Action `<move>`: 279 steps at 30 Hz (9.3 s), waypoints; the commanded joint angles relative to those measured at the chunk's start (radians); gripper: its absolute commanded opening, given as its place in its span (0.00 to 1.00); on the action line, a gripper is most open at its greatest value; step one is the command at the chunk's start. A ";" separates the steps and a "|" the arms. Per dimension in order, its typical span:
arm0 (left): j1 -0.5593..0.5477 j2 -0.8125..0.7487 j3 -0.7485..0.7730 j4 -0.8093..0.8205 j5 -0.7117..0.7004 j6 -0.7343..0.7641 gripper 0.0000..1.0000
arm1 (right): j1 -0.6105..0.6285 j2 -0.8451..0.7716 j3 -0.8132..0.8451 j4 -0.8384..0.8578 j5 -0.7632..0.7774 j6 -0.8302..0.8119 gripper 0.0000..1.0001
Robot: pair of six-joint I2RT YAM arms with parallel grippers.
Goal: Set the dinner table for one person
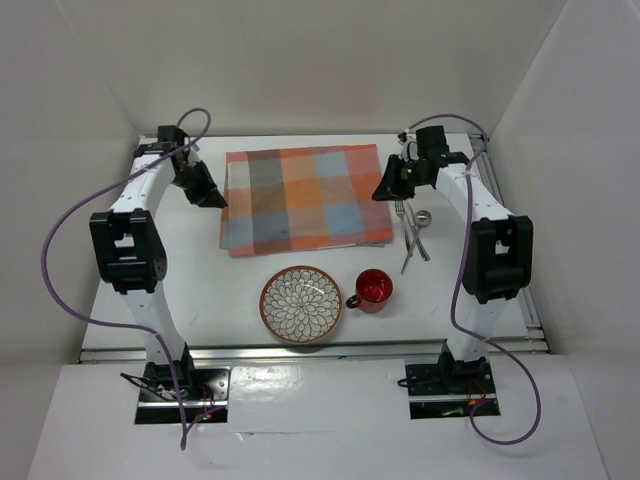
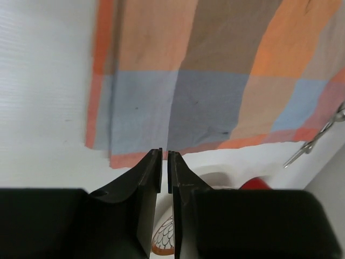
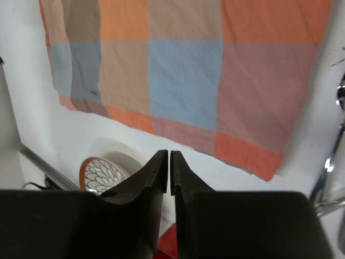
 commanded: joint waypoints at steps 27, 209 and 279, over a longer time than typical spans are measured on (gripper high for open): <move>-0.184 0.197 -0.178 0.074 -0.212 0.012 0.10 | 0.084 0.108 -0.376 0.166 0.180 0.159 0.00; -0.247 0.040 -0.085 0.299 0.270 -0.041 0.00 | -0.074 -0.200 -0.390 0.003 0.438 0.151 0.55; -0.175 -0.163 0.098 -0.052 0.044 0.098 0.69 | 0.229 0.205 0.002 0.000 0.325 0.071 0.24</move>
